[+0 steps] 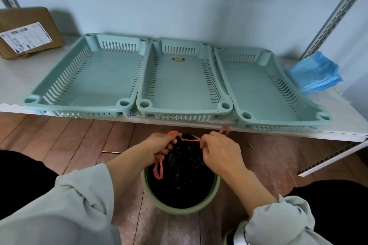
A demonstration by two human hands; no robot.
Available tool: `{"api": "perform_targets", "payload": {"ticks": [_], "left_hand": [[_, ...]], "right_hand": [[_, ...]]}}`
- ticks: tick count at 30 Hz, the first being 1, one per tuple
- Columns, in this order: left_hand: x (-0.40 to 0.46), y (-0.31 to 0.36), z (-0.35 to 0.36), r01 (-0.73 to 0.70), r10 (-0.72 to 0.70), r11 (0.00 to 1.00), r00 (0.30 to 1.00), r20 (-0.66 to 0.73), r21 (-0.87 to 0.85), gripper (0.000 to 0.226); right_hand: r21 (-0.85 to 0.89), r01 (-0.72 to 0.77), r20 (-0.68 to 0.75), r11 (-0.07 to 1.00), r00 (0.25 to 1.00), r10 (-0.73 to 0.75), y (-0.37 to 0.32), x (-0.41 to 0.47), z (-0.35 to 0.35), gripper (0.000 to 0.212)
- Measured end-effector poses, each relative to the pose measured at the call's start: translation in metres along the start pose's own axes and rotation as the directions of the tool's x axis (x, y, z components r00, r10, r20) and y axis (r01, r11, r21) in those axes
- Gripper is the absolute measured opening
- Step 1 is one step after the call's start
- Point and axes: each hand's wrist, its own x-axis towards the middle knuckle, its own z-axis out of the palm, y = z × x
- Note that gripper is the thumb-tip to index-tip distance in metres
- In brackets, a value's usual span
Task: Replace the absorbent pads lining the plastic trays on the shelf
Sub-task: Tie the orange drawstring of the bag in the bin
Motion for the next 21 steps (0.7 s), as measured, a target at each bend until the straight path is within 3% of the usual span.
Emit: {"api": "perform_targets", "payload": {"ticks": [4,5,7,8,10,12,13,17,21], "left_hand": [[-0.002,0.003,0.005,-0.048,0.042,0.973,0.999,-0.032,-0.227,0.030],[-0.004,0.004,0.007,-0.065,0.056,0.959,0.998,-0.039,-0.277,0.031],[-0.008,0.004,0.012,-0.101,0.104,0.939,0.995,-0.009,-0.330,0.032],[-0.010,0.003,0.014,-0.117,0.130,0.936,0.991,0.018,-0.332,0.032],[-0.013,0.002,0.016,-0.129,0.159,0.941,0.985,0.072,-0.314,0.033],[-0.013,0.000,0.015,-0.122,0.159,0.951,0.981,0.112,-0.284,0.032],[-0.013,0.000,0.014,-0.120,0.159,0.954,0.980,0.123,-0.275,0.031],[-0.013,-0.003,0.012,-0.129,0.171,0.941,0.979,0.110,-0.311,0.020],[-0.016,-0.005,0.014,-0.040,0.095,0.916,0.988,0.119,-0.400,0.025]], "right_hand": [[-0.118,-0.050,-0.254,0.992,0.967,0.019,0.001,0.008,0.014,0.007],[-0.069,-0.062,-0.343,0.996,0.939,0.034,0.002,0.010,0.018,0.005],[0.199,-0.102,-0.417,0.975,0.892,0.178,0.000,0.017,0.019,0.007],[0.391,-0.152,-0.350,0.908,0.888,0.299,-0.003,0.022,0.019,0.010],[0.766,-0.237,-0.114,0.598,0.865,0.489,-0.008,0.032,0.017,0.007],[0.938,-0.279,0.129,0.207,0.833,0.538,-0.016,0.033,0.016,0.006],[0.950,-0.297,0.209,0.090,0.827,0.522,-0.018,0.032,0.017,0.008],[0.918,-0.378,0.396,-0.122,0.844,0.361,-0.016,0.023,0.019,0.018],[0.880,-0.428,0.471,-0.206,0.845,0.253,-0.014,0.017,0.022,0.020]]}}
